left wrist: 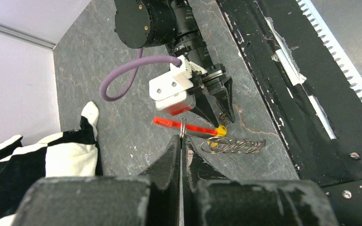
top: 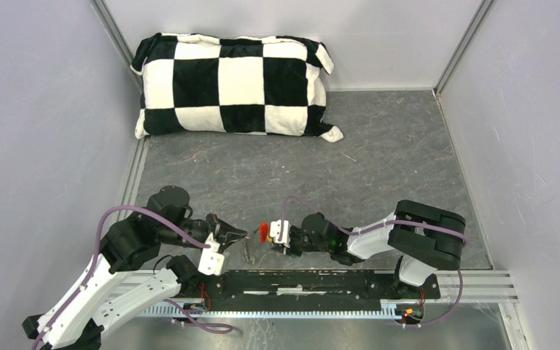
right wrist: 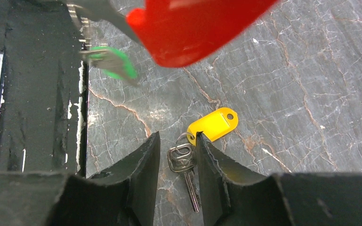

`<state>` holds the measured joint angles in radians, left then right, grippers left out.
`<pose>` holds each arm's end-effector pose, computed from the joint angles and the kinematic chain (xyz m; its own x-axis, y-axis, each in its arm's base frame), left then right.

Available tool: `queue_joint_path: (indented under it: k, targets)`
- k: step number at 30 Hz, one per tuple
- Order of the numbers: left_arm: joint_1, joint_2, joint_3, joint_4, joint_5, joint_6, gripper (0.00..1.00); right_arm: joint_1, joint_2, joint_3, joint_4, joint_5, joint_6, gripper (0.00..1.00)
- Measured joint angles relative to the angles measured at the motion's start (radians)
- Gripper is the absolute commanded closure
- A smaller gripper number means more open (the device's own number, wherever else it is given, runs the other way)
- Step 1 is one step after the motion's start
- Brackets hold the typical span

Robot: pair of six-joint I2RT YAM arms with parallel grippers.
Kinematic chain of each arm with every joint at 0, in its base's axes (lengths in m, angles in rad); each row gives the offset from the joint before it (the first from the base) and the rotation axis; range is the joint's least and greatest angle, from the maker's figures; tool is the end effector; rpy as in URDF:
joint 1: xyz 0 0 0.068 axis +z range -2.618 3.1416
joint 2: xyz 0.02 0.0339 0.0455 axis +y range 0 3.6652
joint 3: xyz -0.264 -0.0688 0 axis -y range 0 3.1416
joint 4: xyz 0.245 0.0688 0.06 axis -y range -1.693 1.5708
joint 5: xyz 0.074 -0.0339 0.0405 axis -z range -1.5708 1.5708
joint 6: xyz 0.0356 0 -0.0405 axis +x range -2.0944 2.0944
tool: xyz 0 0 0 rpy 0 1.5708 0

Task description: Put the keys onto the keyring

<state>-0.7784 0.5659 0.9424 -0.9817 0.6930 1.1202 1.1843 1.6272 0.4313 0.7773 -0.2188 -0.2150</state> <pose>0.0455 -0.0768 0.3432 0.6466 0.3350 -0.6853 0.7628 -0.2817 0.5820 0.0983 0.2621 0.1269 0.0592 -0.4071 -0.9114 -0.9891 0.0997 -0.1087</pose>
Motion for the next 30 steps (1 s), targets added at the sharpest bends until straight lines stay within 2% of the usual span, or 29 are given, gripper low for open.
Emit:
queue_joint_path:
  k: [13,15,19,20,25,30]
  targets:
    - [0.000,-0.004,0.001,-0.013,0.016,0.000,0.98,0.001,0.048,0.002,0.029,0.042,-0.018,0.73]
    - [0.000,-0.004,0.002,-0.016,0.016,0.000,0.98,0.001,0.057,0.004,0.037,0.045,-0.018,0.77]
    - [0.000,-0.004,0.007,-0.019,0.016,0.000,0.98,0.001,0.058,0.004,0.039,0.048,-0.024,0.97]
    - [0.000,-0.004,0.008,-0.019,0.016,0.000,0.98,0.001,0.058,0.004,0.039,0.051,-0.026,1.00]
    - [0.000,-0.003,0.008,-0.019,0.018,0.000,0.98,-0.002,0.024,-0.010,0.039,0.071,-0.039,1.00]
    - [0.000,0.000,0.008,-0.008,0.027,-0.002,0.98,-0.032,-0.146,-0.050,-0.012,0.067,-0.063,1.00]
